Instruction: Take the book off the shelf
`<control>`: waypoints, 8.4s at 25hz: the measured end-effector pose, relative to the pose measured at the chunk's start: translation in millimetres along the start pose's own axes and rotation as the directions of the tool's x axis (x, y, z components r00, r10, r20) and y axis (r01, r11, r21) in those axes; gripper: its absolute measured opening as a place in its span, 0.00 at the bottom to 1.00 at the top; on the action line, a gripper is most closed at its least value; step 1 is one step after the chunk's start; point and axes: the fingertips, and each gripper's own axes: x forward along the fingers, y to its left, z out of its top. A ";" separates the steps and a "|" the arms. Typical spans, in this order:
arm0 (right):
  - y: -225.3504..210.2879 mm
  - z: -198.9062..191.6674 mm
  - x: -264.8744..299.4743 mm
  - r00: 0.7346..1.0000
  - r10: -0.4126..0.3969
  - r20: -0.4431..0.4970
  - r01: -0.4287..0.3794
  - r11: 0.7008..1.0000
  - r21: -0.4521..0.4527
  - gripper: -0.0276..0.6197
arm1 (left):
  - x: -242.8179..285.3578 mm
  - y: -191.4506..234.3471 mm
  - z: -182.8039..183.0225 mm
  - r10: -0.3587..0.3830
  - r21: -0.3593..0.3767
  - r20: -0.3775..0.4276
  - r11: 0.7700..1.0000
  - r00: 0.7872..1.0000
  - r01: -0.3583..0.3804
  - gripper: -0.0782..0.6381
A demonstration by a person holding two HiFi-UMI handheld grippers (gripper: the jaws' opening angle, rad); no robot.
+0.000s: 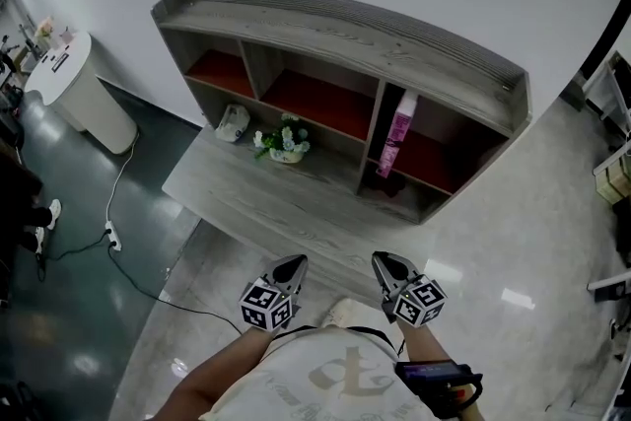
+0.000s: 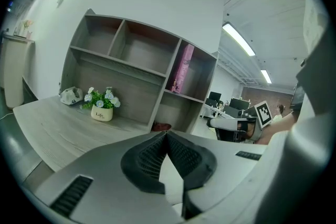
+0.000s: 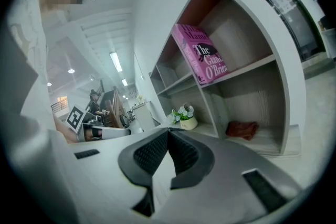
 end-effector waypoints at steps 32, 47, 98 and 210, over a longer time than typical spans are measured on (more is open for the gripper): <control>-65.1 36.2 29.8 0.992 -0.116 0.056 0.117 0.993 -0.024 0.05 | 96.6 8.9 62.1 -0.166 0.107 -0.039 0.980 0.985 0.170 0.11; -67.3 42.5 44.5 0.936 -0.344 0.076 0.344 0.939 0.020 0.05 | 105.6 47.9 81.7 -0.316 0.121 -0.095 0.937 0.944 0.327 0.11; -52.5 164.3 74.4 0.733 -0.607 0.306 0.645 0.764 -0.030 0.05 | 85.2 139.0 105.5 -0.567 0.136 -0.161 0.798 0.808 0.587 0.11; -48.5 174.9 31.3 0.598 -0.744 0.299 0.784 0.620 -0.025 0.27 | 88.4 108.0 114.1 -0.609 0.163 -0.158 0.761 0.778 0.628 0.11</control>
